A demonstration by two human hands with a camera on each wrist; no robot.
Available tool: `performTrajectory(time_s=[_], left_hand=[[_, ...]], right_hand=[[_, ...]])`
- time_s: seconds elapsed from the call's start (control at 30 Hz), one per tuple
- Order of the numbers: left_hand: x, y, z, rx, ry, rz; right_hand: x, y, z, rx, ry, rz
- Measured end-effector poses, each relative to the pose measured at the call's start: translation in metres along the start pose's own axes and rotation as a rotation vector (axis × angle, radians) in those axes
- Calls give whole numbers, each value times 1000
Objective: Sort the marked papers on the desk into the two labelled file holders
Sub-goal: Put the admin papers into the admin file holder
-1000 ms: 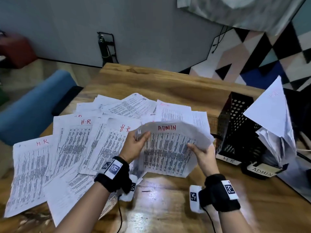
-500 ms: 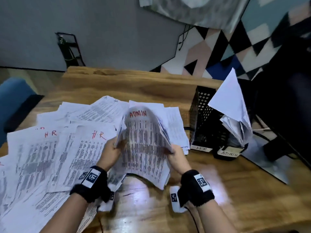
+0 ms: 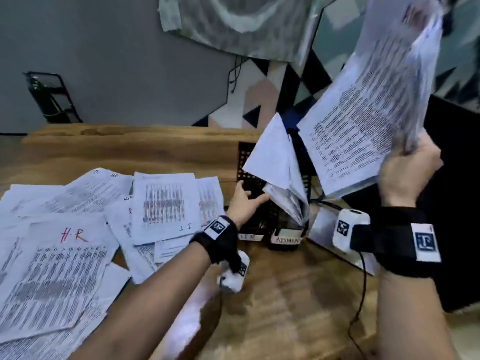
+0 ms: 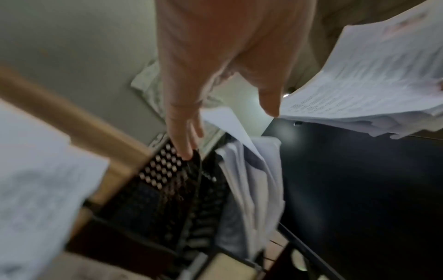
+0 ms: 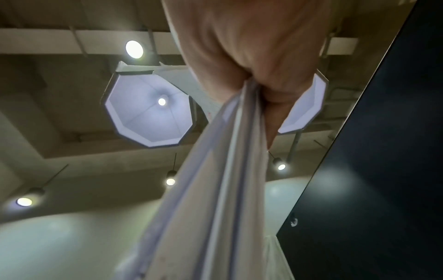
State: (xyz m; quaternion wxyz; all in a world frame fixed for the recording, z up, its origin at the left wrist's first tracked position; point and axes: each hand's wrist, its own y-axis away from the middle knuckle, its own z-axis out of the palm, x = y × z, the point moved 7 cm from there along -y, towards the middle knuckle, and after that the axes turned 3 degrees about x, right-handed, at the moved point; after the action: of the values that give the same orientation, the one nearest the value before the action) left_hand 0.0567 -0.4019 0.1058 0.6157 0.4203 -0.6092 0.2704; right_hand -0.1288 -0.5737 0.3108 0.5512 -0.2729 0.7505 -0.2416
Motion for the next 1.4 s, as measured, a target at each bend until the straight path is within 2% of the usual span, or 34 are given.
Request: performTrajectory(time_s=[0.13, 0.27, 0.33, 0.43, 0.53, 0.63, 0.77, 0.83, 0.9, 0.97, 1.03, 1.1, 1.2, 1.3, 1.4], left_hand=[[-7, -25, 63, 170, 142, -159], [7, -34, 86, 390, 177, -109], [18, -34, 90, 425, 126, -63], [31, -30, 97, 410, -77, 11], [25, -37, 102, 343, -288, 18], [27, -47, 88, 316, -327, 48], [56, -51, 60, 339, -365, 203], [67, -52, 52, 350, -349, 270], [69, -50, 48, 350, -299, 306], [66, -47, 47, 320, -222, 325], [61, -45, 51, 235, -143, 338], [56, -46, 52, 164, -64, 327], [51, -51, 49, 149, 66, 291], [51, -60, 45, 221, 65, 268], [59, -62, 46, 262, 40, 311]], right_hand=[[15, -13, 7, -22, 15, -7], [21, -11, 35, -142, 7, -10], [23, -8, 48, -172, 7, -22], [30, -5, 65, -199, 3, -56], [35, -3, 80, -223, -12, -78], [38, -7, 84, -239, -3, -91], [38, 0, 88, -249, -22, -90], [40, 18, 102, -300, -42, -80], [54, 47, 126, -432, -57, -43], [85, 85, 156, -666, -77, 61], [120, 121, 172, -877, -33, 147], [142, 140, 174, -973, -3, 186], [157, 142, 174, -950, -26, 212], [151, 132, 175, -952, -142, 249], [131, 110, 164, -749, -346, 272]])
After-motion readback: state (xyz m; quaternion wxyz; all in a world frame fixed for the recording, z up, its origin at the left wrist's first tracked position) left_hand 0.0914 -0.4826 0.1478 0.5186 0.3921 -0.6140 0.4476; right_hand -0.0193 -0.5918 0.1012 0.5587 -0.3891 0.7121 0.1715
